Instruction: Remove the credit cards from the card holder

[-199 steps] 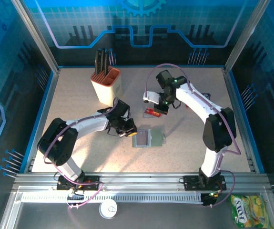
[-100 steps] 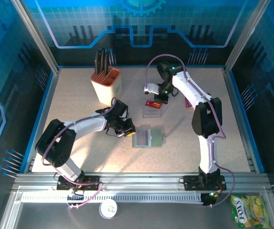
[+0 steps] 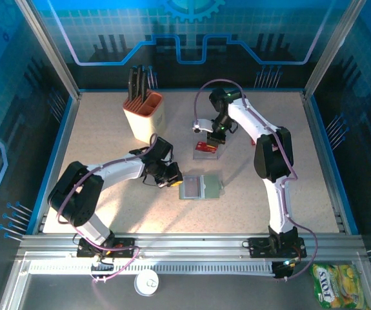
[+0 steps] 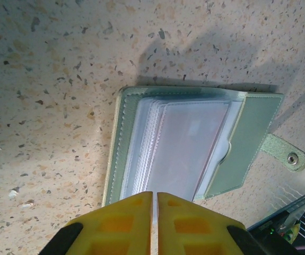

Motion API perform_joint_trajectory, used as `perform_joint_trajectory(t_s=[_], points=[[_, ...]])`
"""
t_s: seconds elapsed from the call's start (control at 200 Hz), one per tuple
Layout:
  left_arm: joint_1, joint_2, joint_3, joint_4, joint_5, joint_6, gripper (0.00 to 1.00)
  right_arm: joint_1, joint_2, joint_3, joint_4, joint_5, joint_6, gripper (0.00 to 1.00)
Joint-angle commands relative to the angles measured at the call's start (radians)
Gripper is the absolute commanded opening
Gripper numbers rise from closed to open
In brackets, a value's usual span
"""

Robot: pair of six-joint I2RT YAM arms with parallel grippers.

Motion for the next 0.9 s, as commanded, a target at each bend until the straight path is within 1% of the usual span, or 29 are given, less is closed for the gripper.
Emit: perform_joint_trajectory(t_s=[0.0, 0.17, 0.275, 0.425, 0.545, 0.645, 0.765, 0.895], points=[[0.01, 0.002, -0.008, -0.007, 0.012, -0.008, 0.12, -0.009, 0.01, 0.019, 0.01, 0.012, 0.013, 0.16], [0.01, 0.004, -0.01, -0.001, 0.01, -0.009, 0.11, -0.007, -0.033, -0.027, 0.12, 0.059, 0.056, 0.18], [0.01, 0.007, -0.014, 0.006, 0.015, -0.012, 0.11, -0.002, -0.054, -0.056, 0.17, 0.08, 0.075, 0.17], [0.01, 0.002, -0.017, 0.01, 0.016, -0.014, 0.11, 0.007, -0.076, -0.085, 0.164, 0.042, 0.076, 0.16], [0.01, 0.005, -0.011, 0.016, 0.019, -0.013, 0.11, 0.011, -0.135, -0.151, 0.226, 0.015, 0.146, 0.16], [0.01, 0.016, -0.005, 0.025, 0.028, -0.009, 0.1, 0.02, -0.202, -0.236, 0.314, 0.003, 0.251, 0.2], [0.01, 0.023, -0.006, 0.026, 0.028, -0.004, 0.1, 0.028, -0.275, -0.341, 0.414, 0.014, 0.443, 0.2], [0.01, 0.025, -0.011, 0.026, 0.028, 0.001, 0.08, 0.03, -0.351, -0.458, 0.519, 0.021, 0.727, 0.19]])
